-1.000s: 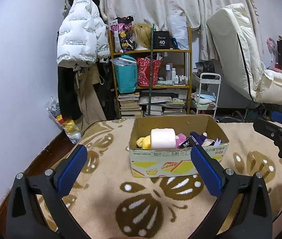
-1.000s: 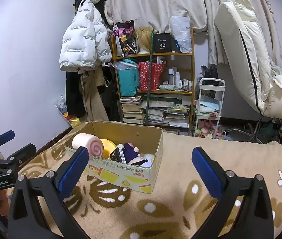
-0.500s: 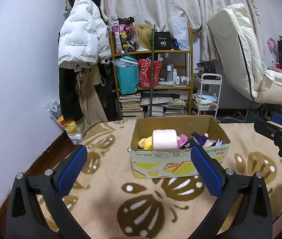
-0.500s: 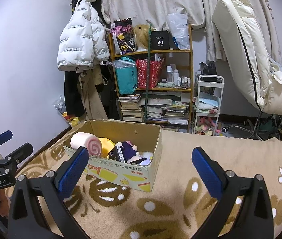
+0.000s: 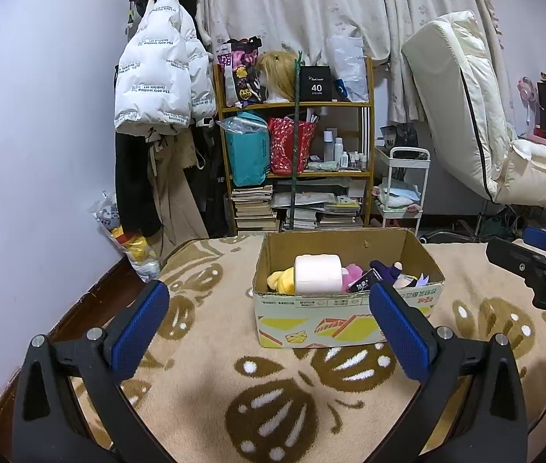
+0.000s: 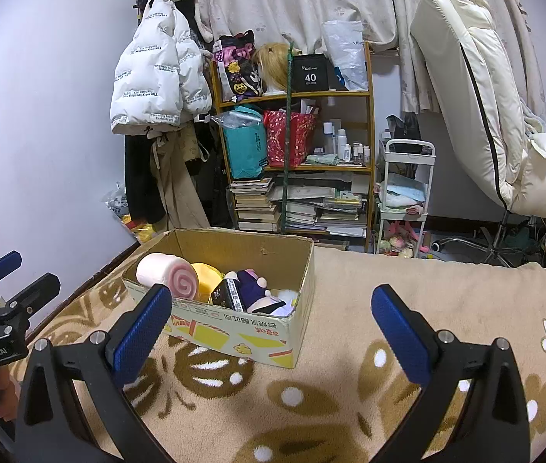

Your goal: Organize soft objects

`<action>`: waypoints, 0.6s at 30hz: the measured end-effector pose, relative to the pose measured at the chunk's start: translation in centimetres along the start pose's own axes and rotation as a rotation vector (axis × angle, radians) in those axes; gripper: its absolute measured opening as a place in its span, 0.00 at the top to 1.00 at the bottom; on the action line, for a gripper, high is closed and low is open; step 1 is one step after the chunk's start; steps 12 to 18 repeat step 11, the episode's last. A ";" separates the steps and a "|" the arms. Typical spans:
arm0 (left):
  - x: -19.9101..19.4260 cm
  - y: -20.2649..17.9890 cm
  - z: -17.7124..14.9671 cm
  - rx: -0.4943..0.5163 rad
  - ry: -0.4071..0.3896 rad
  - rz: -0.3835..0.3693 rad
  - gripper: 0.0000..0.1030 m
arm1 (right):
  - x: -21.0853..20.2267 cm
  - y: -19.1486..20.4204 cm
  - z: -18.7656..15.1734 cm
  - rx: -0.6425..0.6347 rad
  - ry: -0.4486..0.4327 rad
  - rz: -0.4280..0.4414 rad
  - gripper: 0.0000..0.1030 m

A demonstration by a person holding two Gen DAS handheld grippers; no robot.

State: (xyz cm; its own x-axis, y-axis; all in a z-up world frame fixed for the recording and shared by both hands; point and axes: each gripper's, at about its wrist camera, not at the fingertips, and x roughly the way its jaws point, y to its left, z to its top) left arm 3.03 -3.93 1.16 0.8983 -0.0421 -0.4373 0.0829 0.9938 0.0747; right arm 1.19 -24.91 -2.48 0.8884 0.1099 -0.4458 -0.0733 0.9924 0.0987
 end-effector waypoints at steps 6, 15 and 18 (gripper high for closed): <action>0.0 0.0 0.0 0.000 0.003 0.001 0.01 | 0.1 0.1 -0.1 0.001 0.002 -0.001 0.00; 0.2 -0.3 -0.1 0.005 0.013 0.009 0.01 | 0.2 0.2 -0.4 0.000 0.005 -0.003 0.00; 0.2 -0.3 -0.1 0.005 0.013 0.009 0.01 | 0.2 0.2 -0.4 0.000 0.005 -0.003 0.00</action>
